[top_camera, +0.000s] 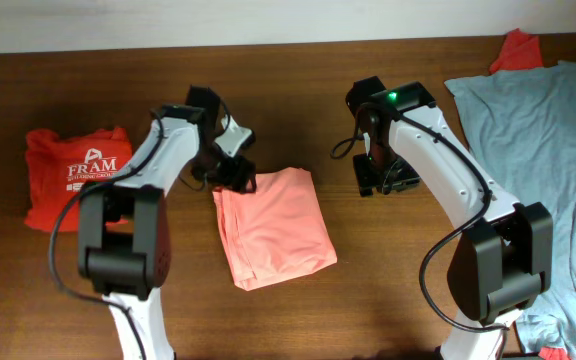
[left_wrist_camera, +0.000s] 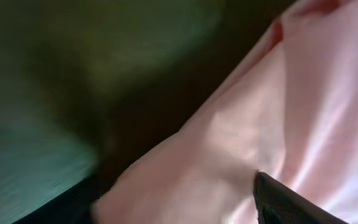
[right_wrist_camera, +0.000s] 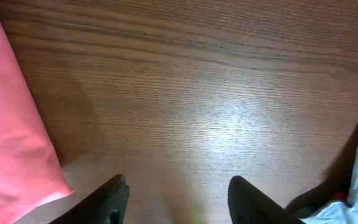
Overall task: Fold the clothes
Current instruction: 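Drag the folded pink shirt left onto the red shirt with the left gripper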
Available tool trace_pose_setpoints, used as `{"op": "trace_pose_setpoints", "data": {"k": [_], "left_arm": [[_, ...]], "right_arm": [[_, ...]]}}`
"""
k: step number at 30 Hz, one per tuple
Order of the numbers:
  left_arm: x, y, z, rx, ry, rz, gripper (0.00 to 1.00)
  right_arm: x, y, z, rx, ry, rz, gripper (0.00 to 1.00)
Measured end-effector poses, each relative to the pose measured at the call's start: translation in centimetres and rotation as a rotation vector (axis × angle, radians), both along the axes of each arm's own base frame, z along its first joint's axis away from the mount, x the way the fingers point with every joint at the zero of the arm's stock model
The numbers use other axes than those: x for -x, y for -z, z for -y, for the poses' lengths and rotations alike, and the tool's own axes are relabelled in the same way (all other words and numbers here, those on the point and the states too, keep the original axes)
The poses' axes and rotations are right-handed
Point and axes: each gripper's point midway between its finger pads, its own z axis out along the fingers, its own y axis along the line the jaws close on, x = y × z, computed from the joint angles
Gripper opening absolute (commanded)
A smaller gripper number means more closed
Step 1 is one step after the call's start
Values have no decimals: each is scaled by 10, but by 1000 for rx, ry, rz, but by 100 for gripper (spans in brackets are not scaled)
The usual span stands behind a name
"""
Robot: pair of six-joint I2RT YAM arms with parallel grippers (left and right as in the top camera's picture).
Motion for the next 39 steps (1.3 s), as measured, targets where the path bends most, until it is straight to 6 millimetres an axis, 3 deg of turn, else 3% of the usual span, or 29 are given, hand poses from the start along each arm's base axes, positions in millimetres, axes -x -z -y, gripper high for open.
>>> {"op": "trace_pose_setpoints", "data": {"k": [3, 9, 11, 18, 24, 27, 31, 33, 39], "left_arm": [[14, 9, 2, 16, 15, -76, 74], [41, 18, 2, 27, 23, -230, 12], [49, 22, 3, 32, 23, -274, 2], [65, 23, 4, 47, 19, -359, 0], [64, 24, -2, 26, -30, -375, 0], [54, 22, -27, -23, -125, -360, 0], [28, 12, -82, -82, -266, -256, 0], [15, -8, -113, -100, -348, -174, 1], [-8, -69, -165, -145, -488, 60, 1]], "right_arm": [[0, 0, 0, 0, -1, 0, 57], [0, 0, 0, 0, 0, 0, 57], [0, 0, 0, 0, 0, 0, 57], [0, 0, 0, 0, 0, -1, 57], [3, 0, 1, 3, -12, -13, 57], [3, -1, 3, 12, -24, -14, 57], [3, -1, 5, 27, -30, -14, 57], [2, -1, 7, 35, -33, -11, 57], [2, -1, 8, 39, -41, -11, 57]]}}
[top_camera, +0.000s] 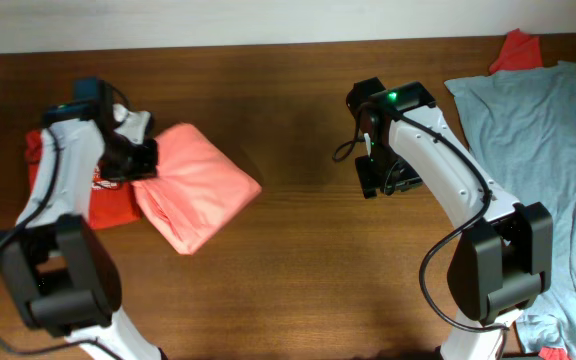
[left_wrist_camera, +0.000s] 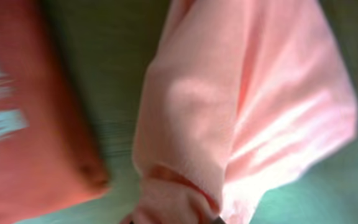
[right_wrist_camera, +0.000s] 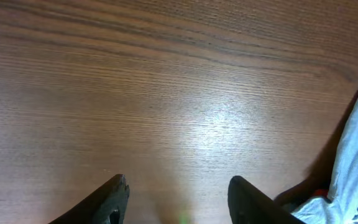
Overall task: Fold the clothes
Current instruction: 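Drag the folded pink shirt left onto the red shirt with the left gripper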
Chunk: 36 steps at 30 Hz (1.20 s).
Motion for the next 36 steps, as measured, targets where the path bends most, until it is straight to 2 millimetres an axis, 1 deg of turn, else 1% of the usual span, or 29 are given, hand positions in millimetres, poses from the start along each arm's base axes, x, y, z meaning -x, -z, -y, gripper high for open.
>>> {"op": "trace_pose_setpoints", "data": {"k": [2, 3, 4, 5, 6, 9, 14, 16, 24, 32, 36], "left_arm": [[-4, -10, -18, -40, -52, 40, 0], [-5, -12, -26, -56, -76, 51, 0], [-7, -12, -34, -68, -96, 60, 1], [-8, -12, -47, -85, -130, 71, 1], [-9, -13, -54, -92, -148, 77, 0], [-16, -16, -87, -125, -231, 130, 1], [-24, -22, -124, -152, -325, 201, 0], [-24, -24, -137, -160, -354, 221, 1], [-23, -29, -167, -169, -449, 261, 1], [-6, -32, -212, -177, -595, 280, 1], [2, -33, -229, -179, -653, 286, 0]], "right_arm": [[0, 0, 0, 0, -1, 0, 57], [0, 0, 0, 0, -2, 0, 57], [0, 0, 0, 0, -3, -1, 57], [0, 0, 0, 0, -3, -1, 57], [0, 0, 0, 0, -3, -1, 57], [1, 0, 0, 1, -3, -3, 57], [1, 0, 0, 1, -4, -5, 57], [1, 0, 0, 1, -3, -5, 57], [1, 0, 0, 1, -3, -5, 57], [1, 0, 0, 1, -3, -5, 57], [1, 0, 0, 1, -4, -5, 57]]}}
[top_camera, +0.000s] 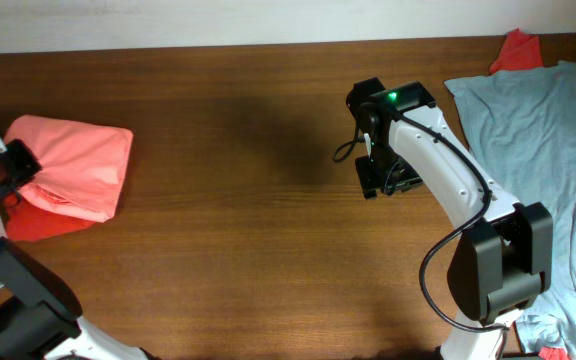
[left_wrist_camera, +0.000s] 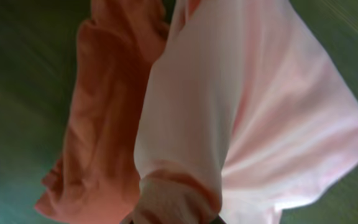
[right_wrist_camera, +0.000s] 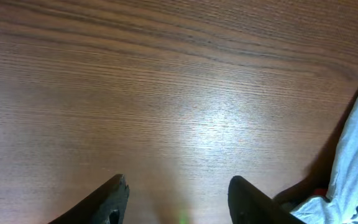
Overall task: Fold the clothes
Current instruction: 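Drag the folded pink shirt left onto the red shirt with the left gripper, then release the pink shirt and press it flat on the red shirt with the left gripper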
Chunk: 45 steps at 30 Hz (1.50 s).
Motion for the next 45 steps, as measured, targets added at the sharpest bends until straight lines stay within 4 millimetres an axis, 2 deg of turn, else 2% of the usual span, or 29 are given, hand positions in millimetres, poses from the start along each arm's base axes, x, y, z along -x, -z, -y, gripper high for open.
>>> {"op": "trace_pose_setpoints", "data": {"k": [4, 12, 18, 22, 27, 37, 38, 39, 42, 43, 45], "left_arm": [[1, -1, -4, 13, -28, 13, 1], [-14, -9, 12, 94, 26, 93, 1], [-26, -40, 7, 64, 41, 161, 0], [-19, -66, 4, 8, 23, 177, 0], [-8, -61, -3, -29, -15, 122, 0], [-5, -60, -8, -52, -33, 102, 4], [-4, -60, -8, -52, -33, 101, 6], [-4, -60, -8, -52, -33, 101, 13], [-3, -59, -9, -55, -34, 98, 43], [-3, -59, -9, -59, -32, 95, 48], [-3, -59, -10, -58, -38, 96, 50]], "right_arm": [[0, 0, 0, 0, 0, 0, 57], [0, 0, 0, 0, 0, 0, 57], [0, 0, 0, 0, 0, 1, 57], [0, 0, 0, 0, 0, 1, 57], [0, 0, 0, 0, 1, 0, 57], [0, 0, 0, 0, 0, 0, 57], [0, 0, 0, 0, 1, 0, 57], [0, 0, 0, 0, 1, 0, 57], [0, 0, 0, 0, 0, 0, 57], [0, 0, 0, 0, 1, 0, 57], [0, 0, 0, 0, 0, 0, 57]]}}
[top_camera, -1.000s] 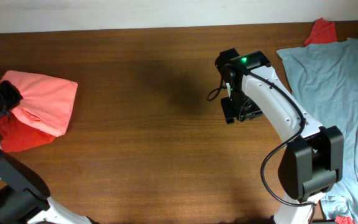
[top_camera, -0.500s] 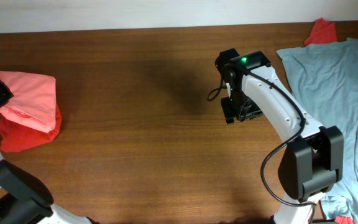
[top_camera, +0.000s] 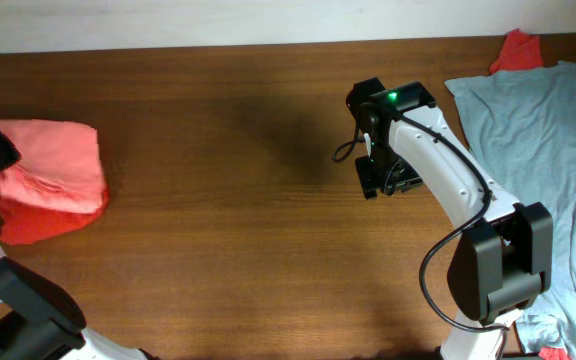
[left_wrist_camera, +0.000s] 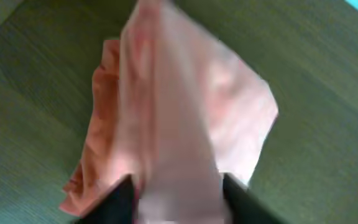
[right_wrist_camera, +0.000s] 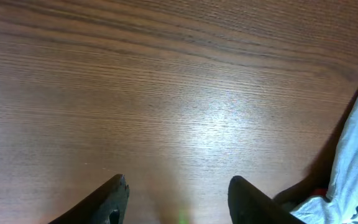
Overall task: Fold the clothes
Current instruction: 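Release the pink shirt and press it flat on the red shirt with the left gripper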
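The folded salmon-pink garment [top_camera: 53, 165] lies at the table's far left, resting on the red shirt [top_camera: 23, 228], whose edge shows beneath it. My left gripper is at its left end. In the left wrist view the pink garment [left_wrist_camera: 185, 106] runs between the spread fingers [left_wrist_camera: 118, 200], blurred; the left gripper [left_wrist_camera: 178, 202] stands open around it. The red shirt [left_wrist_camera: 101, 130] peeks out at its left. My right gripper [right_wrist_camera: 176, 199] hangs open over bare wood, right of the table's centre [top_camera: 378, 180], with nothing in it.
A large light-blue garment [top_camera: 553, 140] is spread unfolded over the table's right end, its edge showing in the right wrist view. A red cloth [top_camera: 516, 48] lies at the back right corner. Bare brown table [top_camera: 238, 200] stretches between the arms.
The pink garment has shifted further left onto the red shirt. My left gripper's fingers, hidden behind the cloth before, now show spread apart around it. The right arm has not moved.
The folded pink garment lay mid-table with my left gripper at its back left corner. Then it was held near the red shirt, then over the shirt at the far left. Now it rests there with the left gripper open. The right gripper stayed open over bare wood.
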Available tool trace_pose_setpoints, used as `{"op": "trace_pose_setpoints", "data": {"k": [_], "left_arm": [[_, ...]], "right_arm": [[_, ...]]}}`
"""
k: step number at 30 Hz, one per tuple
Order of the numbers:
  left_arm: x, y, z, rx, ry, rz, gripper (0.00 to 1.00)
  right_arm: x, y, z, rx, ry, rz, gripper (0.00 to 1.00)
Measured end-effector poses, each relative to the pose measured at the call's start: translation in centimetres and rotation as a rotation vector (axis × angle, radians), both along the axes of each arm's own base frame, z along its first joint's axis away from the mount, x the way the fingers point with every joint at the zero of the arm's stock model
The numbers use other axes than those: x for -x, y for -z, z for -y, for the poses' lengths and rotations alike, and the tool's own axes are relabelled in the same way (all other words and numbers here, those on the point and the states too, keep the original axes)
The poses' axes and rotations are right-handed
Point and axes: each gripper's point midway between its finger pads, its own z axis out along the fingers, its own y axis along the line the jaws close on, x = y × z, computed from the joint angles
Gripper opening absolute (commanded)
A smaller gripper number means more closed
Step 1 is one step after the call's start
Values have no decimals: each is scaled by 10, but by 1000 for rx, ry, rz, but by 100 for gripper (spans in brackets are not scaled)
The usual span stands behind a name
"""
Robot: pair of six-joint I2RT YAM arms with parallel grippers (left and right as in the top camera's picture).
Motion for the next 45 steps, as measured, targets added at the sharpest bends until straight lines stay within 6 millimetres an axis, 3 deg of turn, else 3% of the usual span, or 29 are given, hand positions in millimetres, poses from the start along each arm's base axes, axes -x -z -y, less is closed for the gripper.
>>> {"op": "trace_pose_setpoints", "data": {"k": [13, 15, 17, 19, 24, 31, 35, 45], "left_arm": [[1, 0, -2, -9, -9, -7, 51], [1, 0, -2, -11, -11, -8, 45], [1, 0, -3, -12, -12, -6, 29], [0, -1, -3, -14, -10, -2, 23], [-7, 3, 1, 12, 13, 22, 21], [-20, 65, 1, 112, 35, -47, 22], [-19, 98, 2, 159, 36, -97, 13], [0, 104, -19, 181, -24, -107, 7]], "right_arm": [[0, 0, 0, 0, 0, 0, 57], [0, 0, 0, -1, 0, 0, 57], [0, 0, 0, 0, 0, 0, 57], [0, 0, 0, 0, 0, 0, 57], [0, 0, 0, -1, 0, 0, 57], [0, 0, 0, -1, 0, 0, 57], [0, 0, 0, -1, 0, -1, 57], [0, 0, 0, -2, 0, 1, 57]]}}
